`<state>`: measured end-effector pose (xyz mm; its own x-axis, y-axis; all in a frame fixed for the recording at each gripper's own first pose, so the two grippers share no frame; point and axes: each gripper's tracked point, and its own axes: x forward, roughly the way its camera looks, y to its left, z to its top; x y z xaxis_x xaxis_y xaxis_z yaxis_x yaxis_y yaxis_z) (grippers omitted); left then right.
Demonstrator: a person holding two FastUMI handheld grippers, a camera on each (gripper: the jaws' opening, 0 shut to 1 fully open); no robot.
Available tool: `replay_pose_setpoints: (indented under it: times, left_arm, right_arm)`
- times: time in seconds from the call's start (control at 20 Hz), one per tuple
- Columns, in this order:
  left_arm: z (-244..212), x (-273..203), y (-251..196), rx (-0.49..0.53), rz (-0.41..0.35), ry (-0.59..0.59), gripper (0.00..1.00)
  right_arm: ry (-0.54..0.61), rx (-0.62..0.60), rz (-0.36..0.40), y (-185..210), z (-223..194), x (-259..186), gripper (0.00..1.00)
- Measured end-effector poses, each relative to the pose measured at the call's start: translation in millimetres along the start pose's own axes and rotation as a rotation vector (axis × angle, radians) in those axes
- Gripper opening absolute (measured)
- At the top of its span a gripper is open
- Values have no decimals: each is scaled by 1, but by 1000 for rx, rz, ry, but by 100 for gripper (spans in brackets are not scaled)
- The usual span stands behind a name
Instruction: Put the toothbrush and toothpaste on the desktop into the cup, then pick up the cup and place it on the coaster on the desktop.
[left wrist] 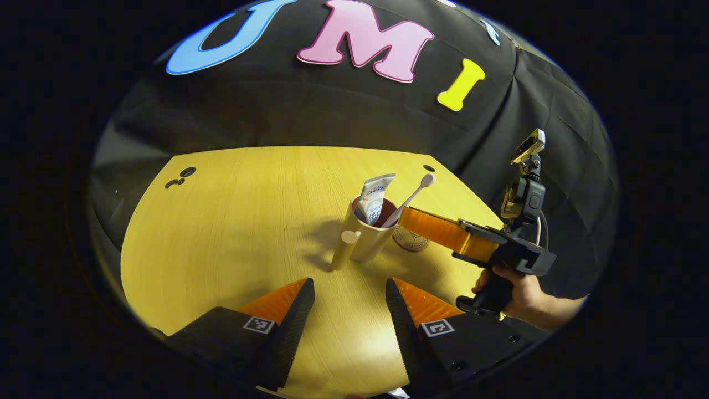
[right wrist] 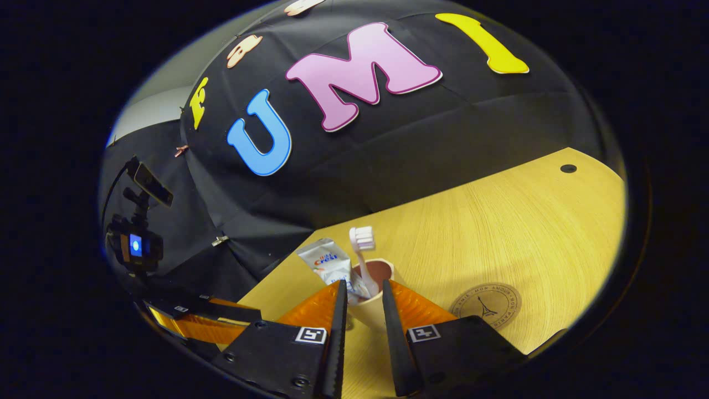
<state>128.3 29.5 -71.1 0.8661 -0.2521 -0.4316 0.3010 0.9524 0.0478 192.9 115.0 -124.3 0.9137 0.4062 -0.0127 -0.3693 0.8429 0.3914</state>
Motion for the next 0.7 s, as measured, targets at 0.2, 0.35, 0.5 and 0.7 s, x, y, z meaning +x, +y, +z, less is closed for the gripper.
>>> replay_pose_setpoints:
  times: [0.2,0.35,0.5,0.7]
  left_arm:
    - [1,21,3,81,-6,119,81]
    - [12,43,7,144,-6,201,81]
    - [13,63,13,181,1,278,81]
    - [16,92,14,205,-12,349,81]
  right_arm:
    - [91,33,-5,-9,-25,-16,39]
    - [147,59,2,-12,-40,-31,39]
    - [177,102,0,-15,-50,-50,39]
    - [205,114,-24,-32,-56,-77,39]
